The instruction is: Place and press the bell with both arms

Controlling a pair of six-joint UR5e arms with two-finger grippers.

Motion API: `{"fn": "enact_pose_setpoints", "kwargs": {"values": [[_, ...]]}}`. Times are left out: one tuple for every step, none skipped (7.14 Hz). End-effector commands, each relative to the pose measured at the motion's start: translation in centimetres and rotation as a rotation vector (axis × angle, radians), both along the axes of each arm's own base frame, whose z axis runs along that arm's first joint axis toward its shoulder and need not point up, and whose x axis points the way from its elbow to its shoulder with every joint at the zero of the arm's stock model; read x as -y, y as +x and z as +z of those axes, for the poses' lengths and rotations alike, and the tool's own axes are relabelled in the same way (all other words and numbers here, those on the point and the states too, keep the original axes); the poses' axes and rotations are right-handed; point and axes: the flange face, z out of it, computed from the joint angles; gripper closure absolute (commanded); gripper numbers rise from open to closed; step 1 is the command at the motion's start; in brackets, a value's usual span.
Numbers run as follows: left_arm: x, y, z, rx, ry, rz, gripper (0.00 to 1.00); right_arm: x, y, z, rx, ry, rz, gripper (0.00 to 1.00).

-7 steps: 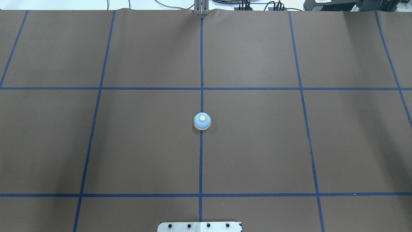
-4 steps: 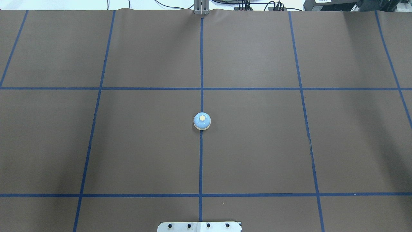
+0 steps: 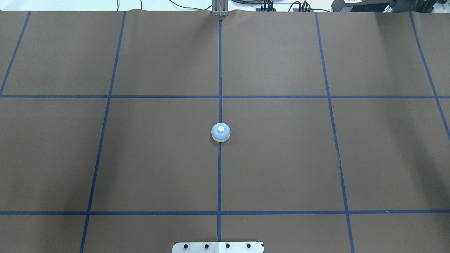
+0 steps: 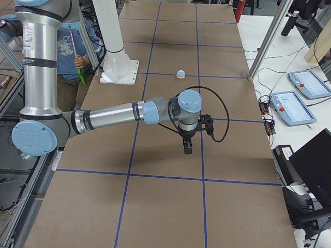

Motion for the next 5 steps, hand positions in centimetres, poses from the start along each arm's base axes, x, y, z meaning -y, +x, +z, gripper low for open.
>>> {"fn": "enact_pose_setpoints", "kwargs": {"values": [[-0.07, 0.0, 0.24, 0.0, -0.004, 0.0, 0.0, 0.15, -0.06, 0.02, 0.002, -0.001, -0.001, 0.0], [-0.07, 0.0, 0.32, 0.0, -0.006, 0.0, 0.0, 0.14, -0.06, -0.04, 0.002, -0.001, -0.001, 0.0], [-0.07, 0.0, 0.32, 0.0, -0.005, 0.001, 0.0, 0.12, -0.07, -0.2, 0.003, 0.002, -0.001, 0.0], [-0.07, -0.01, 0.33, 0.002, -0.005, 0.001, 0.0, 0.18, -0.08, -0.37, 0.005, 0.007, -0.001, 0.0], [-0.05, 0.06, 0.31, 0.002, -0.003, 0.002, 0.0, 0.14, -0.06, -0.13, 0.002, 0.003, -0.001, 0.0]]}}
